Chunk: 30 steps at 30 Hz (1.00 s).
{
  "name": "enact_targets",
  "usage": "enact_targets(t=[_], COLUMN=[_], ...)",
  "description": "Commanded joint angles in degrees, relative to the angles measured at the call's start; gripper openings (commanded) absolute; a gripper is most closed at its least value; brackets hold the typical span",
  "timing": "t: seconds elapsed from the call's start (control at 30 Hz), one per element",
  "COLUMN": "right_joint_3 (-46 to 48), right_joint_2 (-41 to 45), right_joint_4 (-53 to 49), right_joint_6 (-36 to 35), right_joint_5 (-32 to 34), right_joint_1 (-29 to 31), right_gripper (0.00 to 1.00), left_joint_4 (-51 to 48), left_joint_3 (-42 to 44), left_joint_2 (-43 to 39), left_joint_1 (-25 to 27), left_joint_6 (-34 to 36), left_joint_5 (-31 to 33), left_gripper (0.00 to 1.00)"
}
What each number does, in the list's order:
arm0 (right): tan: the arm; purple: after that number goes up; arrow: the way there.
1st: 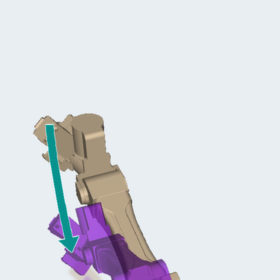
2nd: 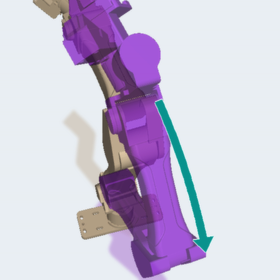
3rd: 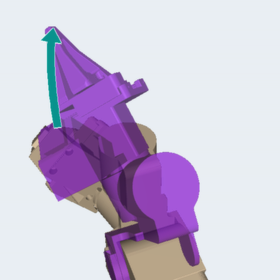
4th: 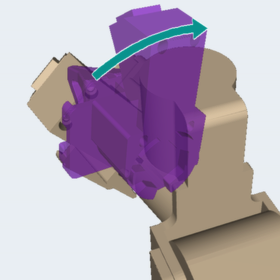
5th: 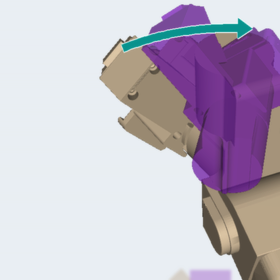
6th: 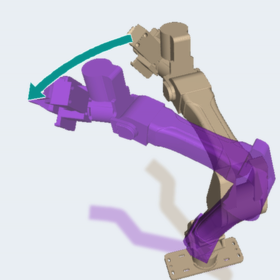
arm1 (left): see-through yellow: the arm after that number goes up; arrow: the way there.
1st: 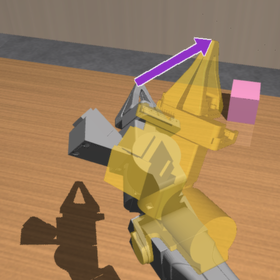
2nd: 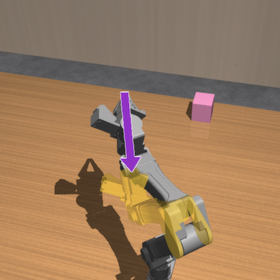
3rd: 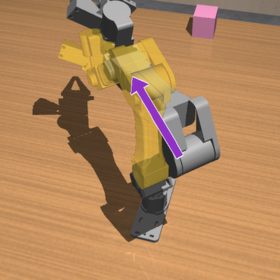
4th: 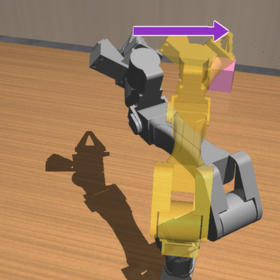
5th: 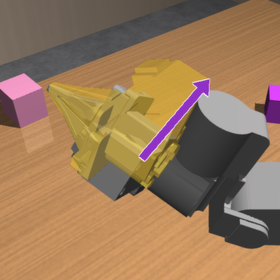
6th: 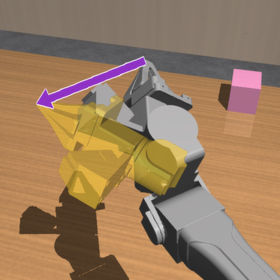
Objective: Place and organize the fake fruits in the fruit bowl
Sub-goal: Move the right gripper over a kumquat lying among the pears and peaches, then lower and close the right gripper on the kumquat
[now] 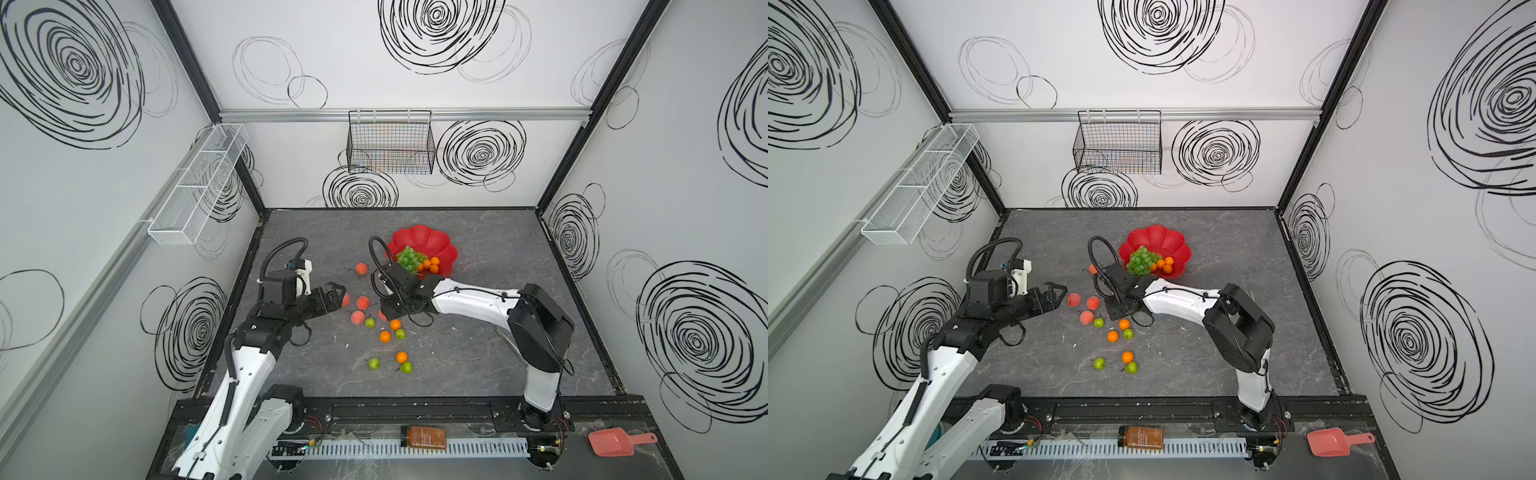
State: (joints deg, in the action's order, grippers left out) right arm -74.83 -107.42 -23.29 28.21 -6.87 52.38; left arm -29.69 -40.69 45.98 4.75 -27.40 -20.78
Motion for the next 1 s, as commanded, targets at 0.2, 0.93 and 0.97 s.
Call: enact_targets(t=[0.2, 0.93, 0.97], right_joint_3=[4.73, 4.7, 4.59], right_joint_2=[4.59, 0.02, -0.32], right_joint_4=[-3.22, -3.17, -3.08], right_joint_6=[0.72, 0.36, 0.36], right_joint_5=[1.69, 0.82, 0.66], right_joint_1=[1.24, 2.67, 2.7], right_gripper=[0.49, 0.52, 0.51], left_joint_4=[1.61, 4.35, 4.38], left_joint_3=[2.21, 2.55, 2.47], left_joint_2=[-2.9, -0.85, -0.78], left_joint_1=[9.15, 11.2, 11.23], left_joint_6=[-5.42, -6.27, -6.22], left_joint_5=[2.86, 4.95, 4.93], left_gripper=[0.96, 0.96, 0.96])
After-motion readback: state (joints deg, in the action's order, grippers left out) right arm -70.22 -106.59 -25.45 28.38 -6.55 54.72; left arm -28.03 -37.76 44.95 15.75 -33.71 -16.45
